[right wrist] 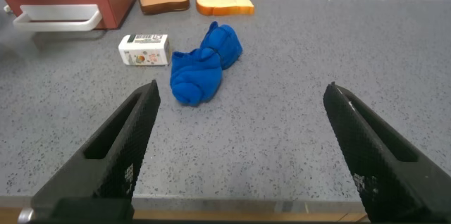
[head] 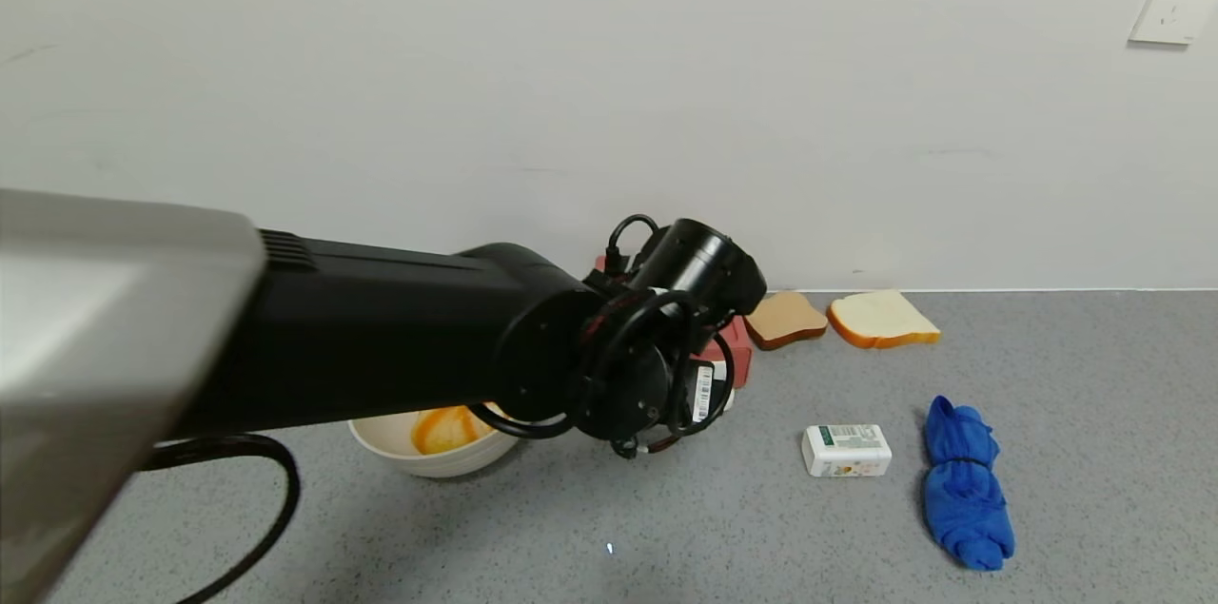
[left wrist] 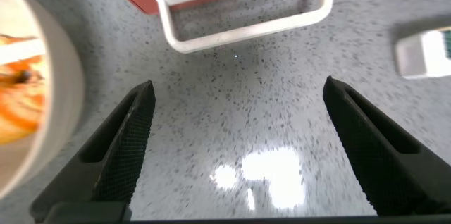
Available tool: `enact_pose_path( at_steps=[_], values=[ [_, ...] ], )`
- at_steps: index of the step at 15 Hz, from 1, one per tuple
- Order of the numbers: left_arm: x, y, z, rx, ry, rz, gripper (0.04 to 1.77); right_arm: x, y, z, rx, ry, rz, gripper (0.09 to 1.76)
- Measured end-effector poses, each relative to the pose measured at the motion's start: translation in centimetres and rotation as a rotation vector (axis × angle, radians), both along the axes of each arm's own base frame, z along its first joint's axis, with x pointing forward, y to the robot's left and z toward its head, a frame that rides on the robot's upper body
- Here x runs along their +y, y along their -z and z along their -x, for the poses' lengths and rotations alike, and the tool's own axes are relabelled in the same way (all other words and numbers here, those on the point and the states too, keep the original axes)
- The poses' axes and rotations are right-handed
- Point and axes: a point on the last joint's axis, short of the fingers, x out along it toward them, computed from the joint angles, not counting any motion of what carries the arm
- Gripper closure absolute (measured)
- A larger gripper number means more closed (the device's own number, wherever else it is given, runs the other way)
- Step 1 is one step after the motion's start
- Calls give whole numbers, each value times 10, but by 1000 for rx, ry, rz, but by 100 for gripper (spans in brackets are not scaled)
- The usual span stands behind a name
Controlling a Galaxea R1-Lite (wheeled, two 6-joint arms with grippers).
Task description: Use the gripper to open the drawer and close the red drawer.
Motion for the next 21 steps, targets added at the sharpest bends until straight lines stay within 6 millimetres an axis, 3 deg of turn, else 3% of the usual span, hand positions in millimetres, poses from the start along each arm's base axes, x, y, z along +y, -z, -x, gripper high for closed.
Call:
enact_pose_path(
  at_steps=[5, 10, 16, 21],
  values=[
    [51, -67, 32, -69, 180, 131, 9, 0, 0, 0, 0, -1, 0, 14],
    [119, -104, 67, -195, 311, 238, 9, 0, 0, 0, 0, 1, 0, 14],
    [207, -120, 130, -332, 332, 263, 9, 0, 0, 0, 0, 0, 0, 14],
    [249, -119, 182, -429, 244, 255, 9, 0, 0, 0, 0, 0, 0, 14]
  ],
)
